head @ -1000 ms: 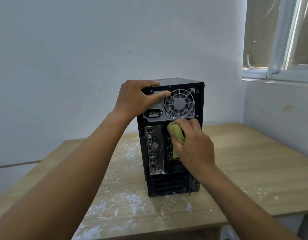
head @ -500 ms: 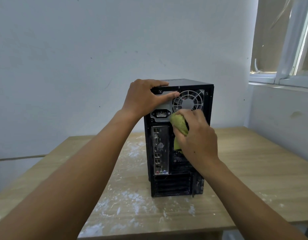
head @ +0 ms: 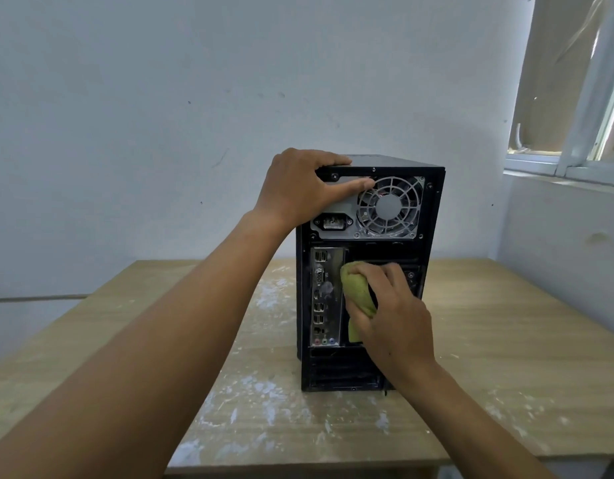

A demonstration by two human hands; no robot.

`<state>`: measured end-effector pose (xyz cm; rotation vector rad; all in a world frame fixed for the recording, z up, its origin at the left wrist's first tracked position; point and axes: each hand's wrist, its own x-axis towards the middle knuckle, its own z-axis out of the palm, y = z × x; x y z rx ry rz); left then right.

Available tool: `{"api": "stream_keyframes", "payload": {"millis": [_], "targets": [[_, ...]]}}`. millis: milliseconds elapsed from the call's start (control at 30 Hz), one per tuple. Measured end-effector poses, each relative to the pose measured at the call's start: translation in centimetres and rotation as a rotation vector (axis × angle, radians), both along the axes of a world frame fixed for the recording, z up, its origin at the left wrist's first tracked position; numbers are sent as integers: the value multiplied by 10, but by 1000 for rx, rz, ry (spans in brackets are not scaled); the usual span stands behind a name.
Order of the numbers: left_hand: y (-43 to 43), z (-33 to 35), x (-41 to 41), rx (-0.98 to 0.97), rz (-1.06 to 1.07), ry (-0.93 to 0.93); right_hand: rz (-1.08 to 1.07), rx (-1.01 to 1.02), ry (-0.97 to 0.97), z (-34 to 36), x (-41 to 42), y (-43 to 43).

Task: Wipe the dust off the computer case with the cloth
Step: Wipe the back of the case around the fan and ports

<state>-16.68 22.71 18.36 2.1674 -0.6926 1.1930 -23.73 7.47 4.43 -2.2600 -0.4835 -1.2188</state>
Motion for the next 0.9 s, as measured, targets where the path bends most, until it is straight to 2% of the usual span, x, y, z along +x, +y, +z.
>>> {"api": "stream_keyframes", "payload": {"millis": [133,233,500,667,900], "targets": [[-1,0,0,2,1,7,39,49,-60,40,-2,12],[-1,1,0,11,3,11,-31,-16,-58,57,2,24],[0,1,-2,1,-4,13,-100,-173,-27,-8,4,25],[0,1,-2,1,8,12,-83,-168,24,-18,3,24],[0,1,0,4,13,15,-61,-112,-61,43,2,25]]}}
